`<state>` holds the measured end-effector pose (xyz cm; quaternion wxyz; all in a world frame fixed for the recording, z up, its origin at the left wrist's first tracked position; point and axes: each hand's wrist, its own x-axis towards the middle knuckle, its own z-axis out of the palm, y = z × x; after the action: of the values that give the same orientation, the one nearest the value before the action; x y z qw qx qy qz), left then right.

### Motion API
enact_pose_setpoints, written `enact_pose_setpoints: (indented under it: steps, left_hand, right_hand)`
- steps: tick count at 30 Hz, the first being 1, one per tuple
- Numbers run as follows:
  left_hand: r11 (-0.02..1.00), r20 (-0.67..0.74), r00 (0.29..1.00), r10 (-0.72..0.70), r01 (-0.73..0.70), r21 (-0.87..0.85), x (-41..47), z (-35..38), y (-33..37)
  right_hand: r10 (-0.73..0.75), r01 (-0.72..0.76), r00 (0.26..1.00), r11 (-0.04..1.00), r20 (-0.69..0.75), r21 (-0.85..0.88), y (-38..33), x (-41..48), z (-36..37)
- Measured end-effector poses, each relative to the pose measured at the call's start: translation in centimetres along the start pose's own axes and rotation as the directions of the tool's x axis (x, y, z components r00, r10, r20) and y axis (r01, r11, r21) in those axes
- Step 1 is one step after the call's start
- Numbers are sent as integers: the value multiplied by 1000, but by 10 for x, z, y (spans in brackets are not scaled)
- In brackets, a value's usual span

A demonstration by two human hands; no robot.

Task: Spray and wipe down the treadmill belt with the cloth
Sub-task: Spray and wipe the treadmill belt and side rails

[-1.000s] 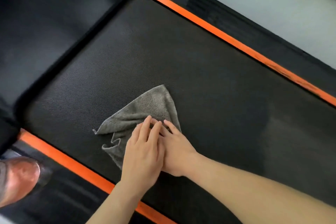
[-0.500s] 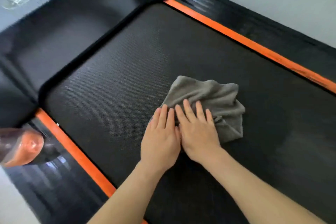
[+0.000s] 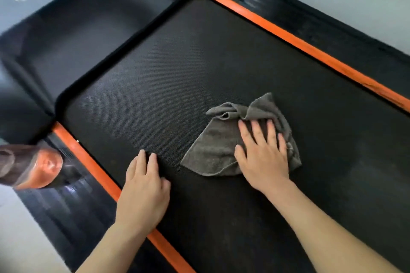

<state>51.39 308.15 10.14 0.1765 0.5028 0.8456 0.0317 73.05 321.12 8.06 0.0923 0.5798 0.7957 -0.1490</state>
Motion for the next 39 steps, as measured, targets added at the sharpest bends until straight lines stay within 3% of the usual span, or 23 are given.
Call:
enact_pose_setpoints:
  steps: [2,5,9,11,12,13,15,17,18,20,22,23,25,27,28,29,31,34,35,37,39]
  left_hand:
    - [993,-11,995,103,-103,-51,1,6,24]
    - [972,-49,998,50,-60,-225,-2,-6,43]
    - [920,-178,963,-200,122,-374,-14,-27,4]
    - [803,-157,893,-422,288,-523,-20,-36,-26]
    - [691,-127,823,-553,368,-623,-21,-40,-38]
    - [560,-98,735,-671,416,-716,-22,-44,-51]
    - [351,-62,564,-823,421,-836,-21,-48,-72]
    - [228,-38,436,-899,393,-891,-20,-53,-96]
    - [190,-24,410,-912,369,-910,-18,-57,-105]
    - [187,-26,457,-889,310,-932,-12,-69,-118]
    - [258,-96,565,-820,213,-942,1,-81,-125]
    - [296,-142,603,-785,165,-941,11,-85,-128]
    - [338,-187,612,-768,139,-931,25,-91,-127]
    - [406,-228,583,-780,193,-893,29,-92,-120]
    - [448,-252,588,-769,215,-867,28,-91,-115]
    - [483,-267,616,-741,213,-849,24,-90,-108]
    - [541,-281,708,-648,168,-824,12,-90,-89]
    - [695,-240,908,-344,74,-715,-8,-87,-56]
    - [761,-199,953,-229,48,-647,-14,-85,-46]
    - [859,-100,986,-136,67,-507,-26,-82,-20]
    - [911,-21,995,-97,80,-404,-38,-78,1]
  right_hand:
    - [80,-83,995,996,51,46,-11,-2,1]
    - [-141,136,989,987,52,85,-73,-19,13]
    - [-592,595,785,802,182,44,-151,-52,38]
    - [-727,727,665,683,172,78,-157,-48,40]
    - [-756,761,637,648,147,37,-151,-39,40]
    - [-754,763,642,646,143,-18,-141,-28,34]
    - [-652,663,748,742,123,-103,-112,8,20]
    - [-453,458,889,884,69,-95,-96,43,4]
    - [-327,331,943,943,65,-46,-96,53,-4]
    - [-172,170,984,985,53,31,-115,60,-7]
    - [-289,288,956,957,55,37,-152,46,-1]
    - [-418,418,906,908,64,23,-170,35,4]
    - [-650,659,745,752,148,-16,-193,8,16]
    - [-749,774,617,633,239,-15,-193,-2,18]
    - [-768,794,596,607,234,-31,-186,2,16]
    - [-761,785,615,617,206,-62,-176,5,12]
    - [-647,660,751,738,133,-141,-145,17,0]
    - [-267,292,951,942,158,-164,-81,43,-19]
    - [-151,176,971,976,188,-125,-66,46,-31]
    - [-41,49,978,998,207,-37,-46,37,-54]
    - [-152,116,976,969,156,218,-43,12,-74]
